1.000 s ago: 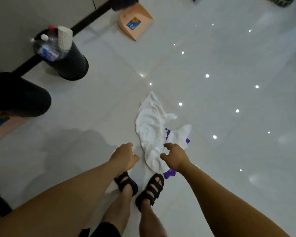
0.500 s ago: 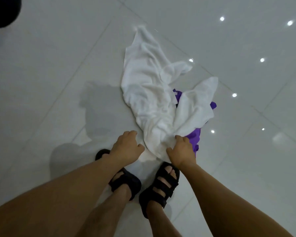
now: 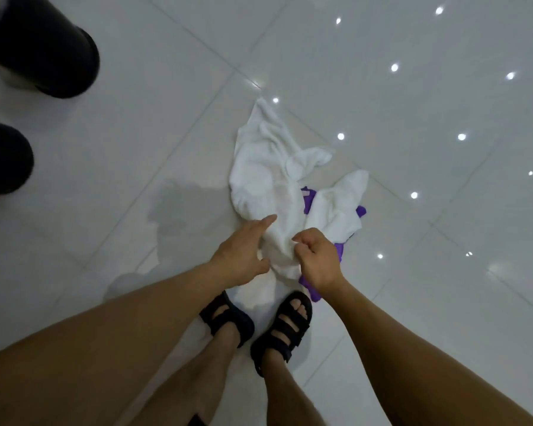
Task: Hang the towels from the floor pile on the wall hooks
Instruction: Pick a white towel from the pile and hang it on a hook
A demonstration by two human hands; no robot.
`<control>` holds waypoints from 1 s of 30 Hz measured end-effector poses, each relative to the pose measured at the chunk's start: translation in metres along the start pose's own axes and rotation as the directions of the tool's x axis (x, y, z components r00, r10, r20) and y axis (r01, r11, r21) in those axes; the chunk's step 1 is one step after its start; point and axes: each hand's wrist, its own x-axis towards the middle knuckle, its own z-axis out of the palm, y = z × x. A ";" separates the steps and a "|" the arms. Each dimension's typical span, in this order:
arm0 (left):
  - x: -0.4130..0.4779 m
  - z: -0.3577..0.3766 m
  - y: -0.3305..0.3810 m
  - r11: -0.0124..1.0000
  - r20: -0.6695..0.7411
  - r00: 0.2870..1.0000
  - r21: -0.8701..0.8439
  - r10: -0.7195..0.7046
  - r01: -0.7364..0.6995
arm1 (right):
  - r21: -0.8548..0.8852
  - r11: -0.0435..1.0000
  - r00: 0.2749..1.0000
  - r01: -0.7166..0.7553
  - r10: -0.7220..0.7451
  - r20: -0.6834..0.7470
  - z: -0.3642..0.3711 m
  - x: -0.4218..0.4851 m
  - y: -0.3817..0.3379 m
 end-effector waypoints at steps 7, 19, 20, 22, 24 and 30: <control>-0.089 -0.135 0.118 0.969 -0.027 0.989 0.206 0.145 -0.137 | 0.148 0.963 0.969 0.224 -0.237 0.077 -0.090 -0.086 -0.193; -0.282 -0.307 0.239 0.994 -0.295 0.950 0.066 0.103 -0.088 | 0.068 0.907 0.879 0.415 -0.419 0.226 -0.189 -0.228 -0.400; -0.298 -0.318 0.247 0.995 -0.343 0.937 -0.048 0.068 -0.090 | 0.052 0.904 0.870 0.424 -0.422 0.254 -0.193 -0.236 -0.407; -0.327 -0.336 0.256 0.959 -0.384 0.923 -0.253 0.025 -0.131 | -0.093 0.872 0.855 0.481 -0.442 0.271 -0.195 -0.251 -0.420; -0.355 -0.350 0.260 0.930 -0.404 0.914 -0.327 0.024 -0.169 | -0.283 0.800 0.843 0.529 -0.457 0.284 -0.194 -0.263 -0.432; -0.434 -0.378 0.249 0.853 -0.505 0.863 -0.455 -0.008 -0.258 | 0.105 0.830 0.793 0.547 -0.554 0.252 -0.198 -0.306 -0.495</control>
